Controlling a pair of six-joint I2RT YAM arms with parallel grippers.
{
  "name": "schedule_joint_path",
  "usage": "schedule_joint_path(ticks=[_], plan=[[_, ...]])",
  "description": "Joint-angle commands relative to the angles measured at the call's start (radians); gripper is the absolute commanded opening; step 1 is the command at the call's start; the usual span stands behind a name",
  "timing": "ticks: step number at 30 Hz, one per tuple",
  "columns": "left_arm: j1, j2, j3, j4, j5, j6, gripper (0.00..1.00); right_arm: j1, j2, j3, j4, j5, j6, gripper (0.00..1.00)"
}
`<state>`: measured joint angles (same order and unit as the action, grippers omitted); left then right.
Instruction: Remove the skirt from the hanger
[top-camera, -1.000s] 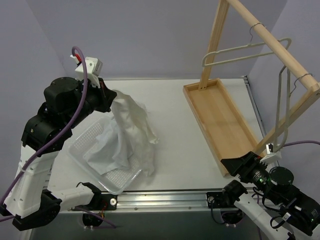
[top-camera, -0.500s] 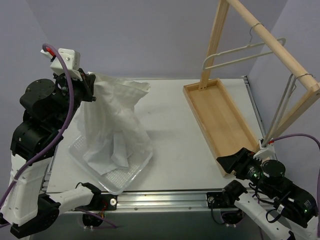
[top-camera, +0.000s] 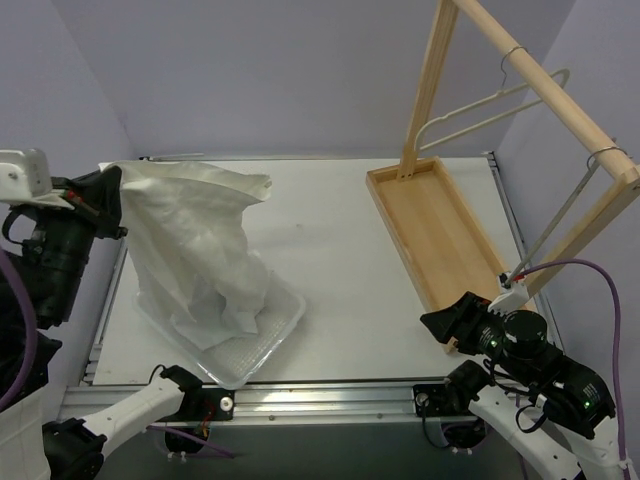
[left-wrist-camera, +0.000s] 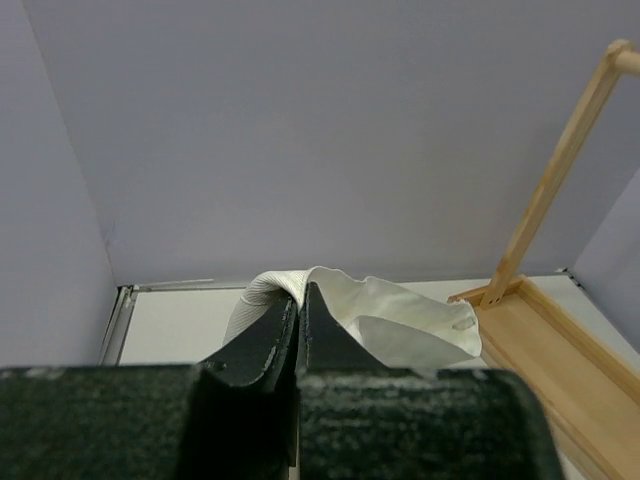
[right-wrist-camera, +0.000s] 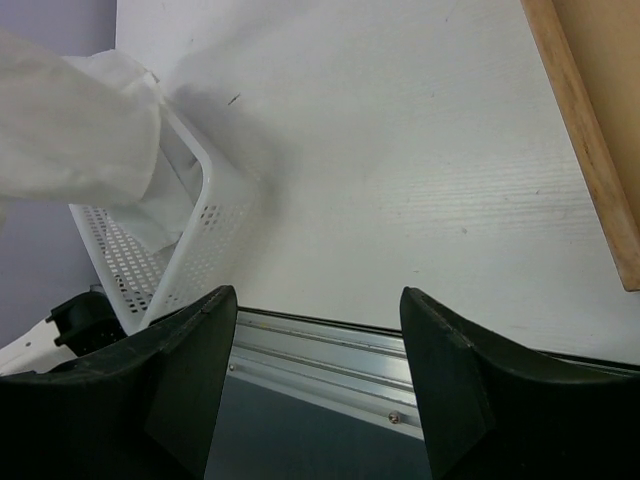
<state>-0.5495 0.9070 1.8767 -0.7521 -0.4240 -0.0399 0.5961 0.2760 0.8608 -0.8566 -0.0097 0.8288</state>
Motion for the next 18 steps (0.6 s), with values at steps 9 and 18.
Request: schedule_joint_path(ticks=[9, 18], plan=[[0.003, -0.016, 0.026, 0.057, 0.07, -0.052, 0.02, -0.001, 0.008, -0.008, 0.045, -0.019, -0.014, 0.62], [0.003, -0.06, -0.23, 0.131, 0.183, -0.19, 0.02, 0.001, -0.035, -0.008, 0.019, -0.012, -0.002, 0.63]])
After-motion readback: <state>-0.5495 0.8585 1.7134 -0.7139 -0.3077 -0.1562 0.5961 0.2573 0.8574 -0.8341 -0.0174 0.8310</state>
